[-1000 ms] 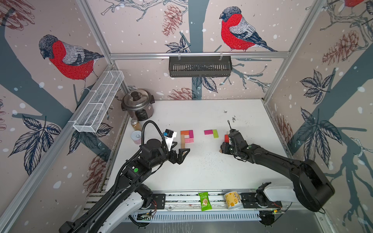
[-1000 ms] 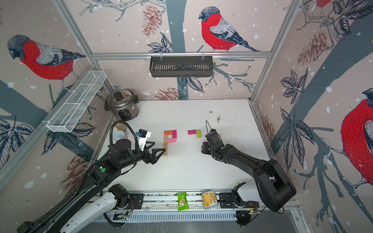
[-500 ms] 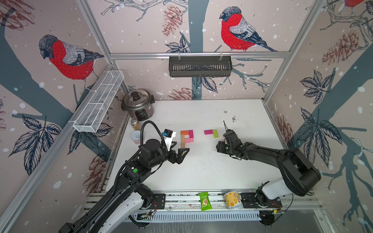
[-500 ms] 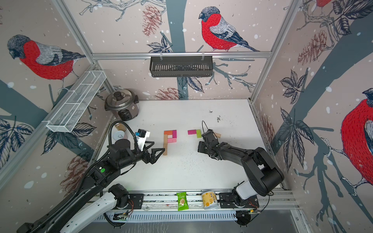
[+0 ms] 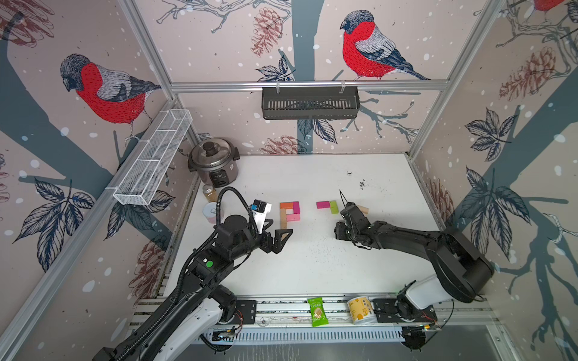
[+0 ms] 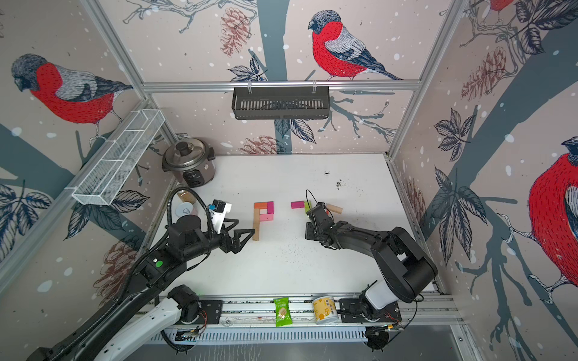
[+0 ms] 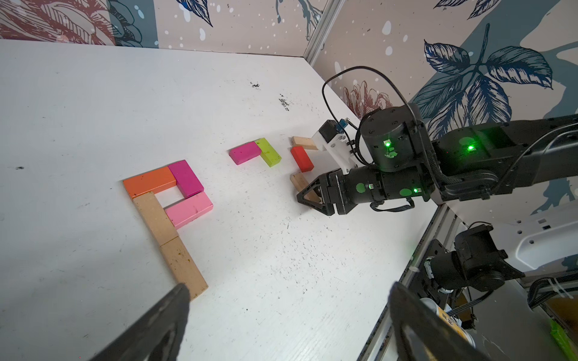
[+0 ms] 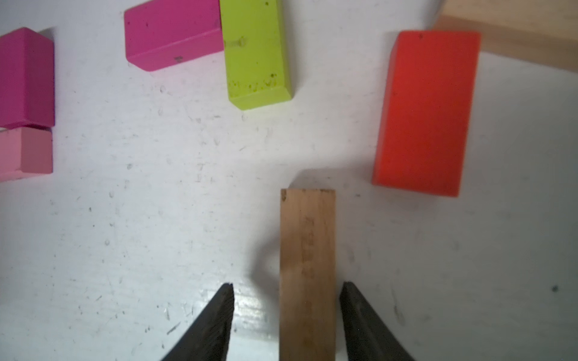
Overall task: Assemble the letter p with building blocks
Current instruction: Pick up the building block from the center of the board.
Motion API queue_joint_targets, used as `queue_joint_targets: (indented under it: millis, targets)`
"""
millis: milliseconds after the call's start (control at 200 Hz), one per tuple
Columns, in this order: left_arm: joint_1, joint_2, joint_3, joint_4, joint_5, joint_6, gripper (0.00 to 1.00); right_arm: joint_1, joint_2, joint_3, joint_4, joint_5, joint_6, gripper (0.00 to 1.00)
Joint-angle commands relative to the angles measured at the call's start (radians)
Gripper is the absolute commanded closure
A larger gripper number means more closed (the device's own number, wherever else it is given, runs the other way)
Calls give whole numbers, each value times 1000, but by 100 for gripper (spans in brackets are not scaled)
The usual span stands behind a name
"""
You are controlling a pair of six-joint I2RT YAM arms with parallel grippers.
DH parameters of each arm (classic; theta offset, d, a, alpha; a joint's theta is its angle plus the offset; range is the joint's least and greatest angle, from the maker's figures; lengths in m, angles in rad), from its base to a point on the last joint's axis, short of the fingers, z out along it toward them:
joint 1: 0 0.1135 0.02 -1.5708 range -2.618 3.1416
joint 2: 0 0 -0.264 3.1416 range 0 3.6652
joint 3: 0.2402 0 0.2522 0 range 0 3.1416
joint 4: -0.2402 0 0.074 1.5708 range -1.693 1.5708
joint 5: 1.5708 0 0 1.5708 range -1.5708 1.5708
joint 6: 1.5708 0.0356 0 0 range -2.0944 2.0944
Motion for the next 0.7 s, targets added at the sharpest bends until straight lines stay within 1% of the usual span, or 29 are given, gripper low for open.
queue_joint_targets:
  millis: [0,130,330,600,695]
  targets:
    - [8,-1,-2,34,24,-1,2,18,-24,-18,-51,46,8,44]
    - [15,1,-2,38,36,-3,2,22,-42,-41,-48,56,19,46]
    - [17,1,-4,39,36,-3,2,22,-24,-35,-37,47,17,49]
    - [17,-2,-4,39,36,-3,2,24,-10,-31,-33,39,18,60]
    - [17,-3,-4,39,36,-4,2,27,-11,-35,-34,43,18,62]
